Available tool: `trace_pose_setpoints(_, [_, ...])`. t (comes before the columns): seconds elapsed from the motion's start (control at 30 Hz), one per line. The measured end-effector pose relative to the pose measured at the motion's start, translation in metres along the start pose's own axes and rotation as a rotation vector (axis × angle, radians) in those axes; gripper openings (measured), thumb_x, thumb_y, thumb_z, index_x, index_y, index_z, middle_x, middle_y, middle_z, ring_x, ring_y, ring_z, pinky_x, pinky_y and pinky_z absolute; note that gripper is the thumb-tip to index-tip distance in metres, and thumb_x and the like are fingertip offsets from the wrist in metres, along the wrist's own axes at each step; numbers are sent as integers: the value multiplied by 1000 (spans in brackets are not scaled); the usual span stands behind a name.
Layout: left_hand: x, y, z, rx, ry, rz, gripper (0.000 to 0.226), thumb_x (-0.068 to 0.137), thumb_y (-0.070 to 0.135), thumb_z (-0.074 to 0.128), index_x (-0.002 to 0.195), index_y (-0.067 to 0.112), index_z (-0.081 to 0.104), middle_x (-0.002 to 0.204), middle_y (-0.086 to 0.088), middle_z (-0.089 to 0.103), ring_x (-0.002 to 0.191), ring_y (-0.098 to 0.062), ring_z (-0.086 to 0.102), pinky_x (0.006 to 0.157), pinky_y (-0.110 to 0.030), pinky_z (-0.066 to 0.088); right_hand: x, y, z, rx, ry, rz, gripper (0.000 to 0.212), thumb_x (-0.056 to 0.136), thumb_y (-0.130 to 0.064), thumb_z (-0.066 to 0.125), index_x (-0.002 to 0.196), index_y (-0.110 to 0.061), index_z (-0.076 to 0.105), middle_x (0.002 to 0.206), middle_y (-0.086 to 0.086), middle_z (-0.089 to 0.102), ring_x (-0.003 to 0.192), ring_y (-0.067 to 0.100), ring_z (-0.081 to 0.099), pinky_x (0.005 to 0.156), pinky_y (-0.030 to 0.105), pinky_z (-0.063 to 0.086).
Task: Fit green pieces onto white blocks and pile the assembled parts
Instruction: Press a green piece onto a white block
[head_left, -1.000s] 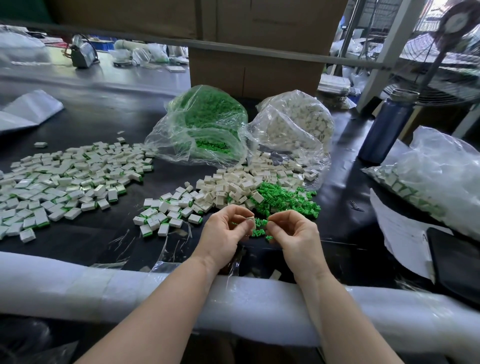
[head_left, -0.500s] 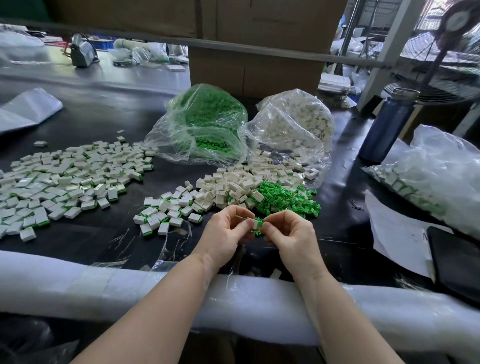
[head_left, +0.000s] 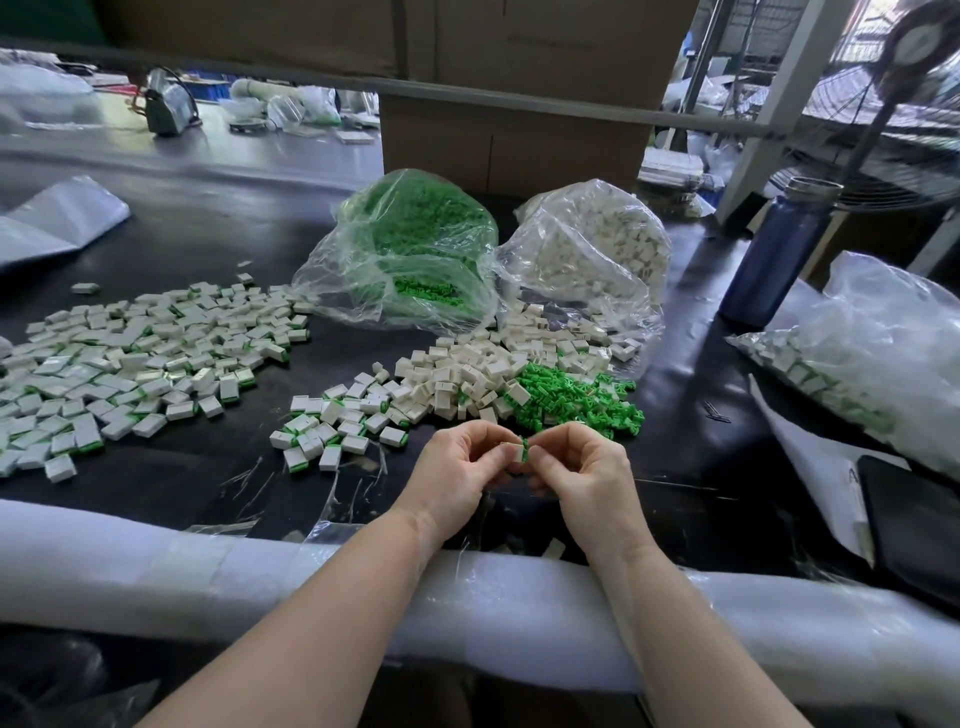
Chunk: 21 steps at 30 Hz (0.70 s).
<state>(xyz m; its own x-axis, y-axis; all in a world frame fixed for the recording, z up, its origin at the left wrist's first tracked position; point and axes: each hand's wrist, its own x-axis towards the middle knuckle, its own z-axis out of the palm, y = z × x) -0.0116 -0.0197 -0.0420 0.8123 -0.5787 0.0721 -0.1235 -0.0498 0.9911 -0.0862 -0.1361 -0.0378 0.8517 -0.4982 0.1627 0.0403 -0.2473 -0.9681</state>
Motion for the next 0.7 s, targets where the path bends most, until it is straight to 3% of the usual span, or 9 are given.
trace_pose_setpoints(0.1, [-1, 2, 0, -4, 2, -25, 10, 88, 7, 59, 84, 11, 67, 71, -2, 65, 63, -4, 60, 62, -14, 49, 0, 0, 0, 42, -23, 11, 16, 83, 4, 62, 81, -12, 59, 59, 0, 65, 53, 8, 60, 55, 20, 52])
trace_pose_setpoints(0.33, [-4, 6, -2, 7, -40, -66, 10, 89, 5, 58, 90, 2, 67, 81, -13, 65, 74, -19, 58, 72, -34, 50, 0, 0, -1, 38, -39, 9, 19, 78, 7, 67, 75, -10, 58, 58, 1, 60, 48, 6, 53, 50, 19, 47])
trace_pose_setpoints(0.57, [-5, 6, -2, 62, -64, -50, 11, 90, 6, 58, 88, 5, 68, 70, -1, 63, 54, -2, 51, 53, -16, 44, 1, 1, -1, 31, -30, 15, 23, 77, 7, 68, 71, -13, 58, 57, 0, 60, 49, 6, 54, 49, 17, 45])
trace_pose_setpoints(0.7, [-4, 3, 1, 51, -16, -18, 12, 92, 11, 55, 90, 12, 66, 82, -10, 67, 71, -11, 59, 70, -27, 51, 2, 1, 1, 120, -10, 57, 15, 82, 4, 65, 75, -9, 61, 59, -1, 66, 51, 6, 59, 51, 18, 49])
